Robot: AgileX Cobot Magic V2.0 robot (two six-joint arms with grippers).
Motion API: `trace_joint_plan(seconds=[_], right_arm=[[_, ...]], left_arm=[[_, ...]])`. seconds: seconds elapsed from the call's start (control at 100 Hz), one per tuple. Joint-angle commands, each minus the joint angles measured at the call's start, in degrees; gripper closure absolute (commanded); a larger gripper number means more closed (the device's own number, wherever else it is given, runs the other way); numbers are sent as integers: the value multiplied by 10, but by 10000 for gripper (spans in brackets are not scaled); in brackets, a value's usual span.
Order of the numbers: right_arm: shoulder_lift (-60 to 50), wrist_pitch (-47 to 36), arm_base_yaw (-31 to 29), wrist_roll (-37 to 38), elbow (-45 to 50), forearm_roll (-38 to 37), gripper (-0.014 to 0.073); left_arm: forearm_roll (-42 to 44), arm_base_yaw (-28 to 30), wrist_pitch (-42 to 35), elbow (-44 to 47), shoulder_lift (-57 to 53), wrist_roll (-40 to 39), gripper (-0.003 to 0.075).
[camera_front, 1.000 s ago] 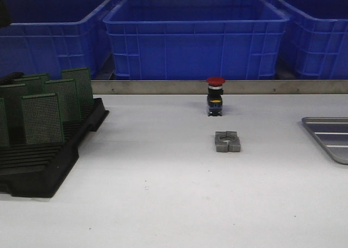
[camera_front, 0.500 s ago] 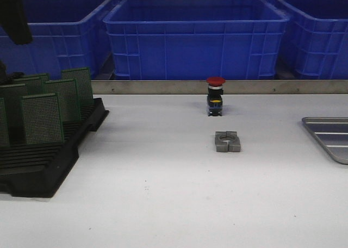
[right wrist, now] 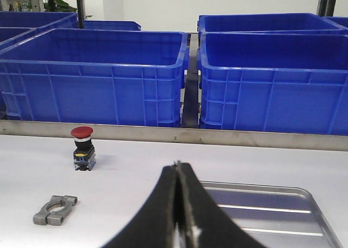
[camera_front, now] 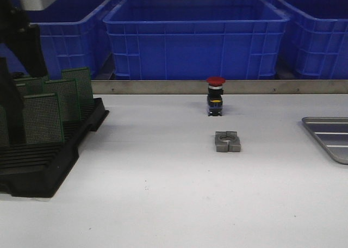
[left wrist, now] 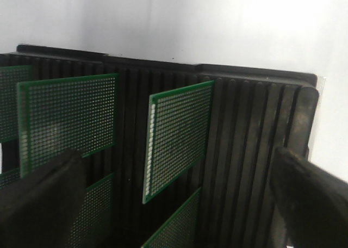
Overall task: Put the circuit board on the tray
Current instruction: 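Lower the left gripper onto a green circuit board in the rack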
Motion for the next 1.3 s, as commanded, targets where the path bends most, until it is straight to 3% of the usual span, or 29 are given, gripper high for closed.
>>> trace_joint_plan(seconds=[0.0, 0.79, 0.89, 1.08, 1.29], right_arm=[[-7, -47, 1, 0, -7, -6, 662], [-7, -47, 1, 0, -7, -6, 662], [-7, -47, 1, 0, -7, -6, 662], [-7, -47, 1, 0, -7, -6, 662], [-7, -47, 1, 0, -7, -6, 662]], left_arm=[[-18, 0, -17, -18, -11, 1, 80], [-20, 0, -36, -18, 40, 1, 95], [-20, 0, -37, -18, 40, 1, 185], [-20, 0, -46, -18, 40, 1, 478], [-20, 0, -68, -18, 40, 1, 727]])
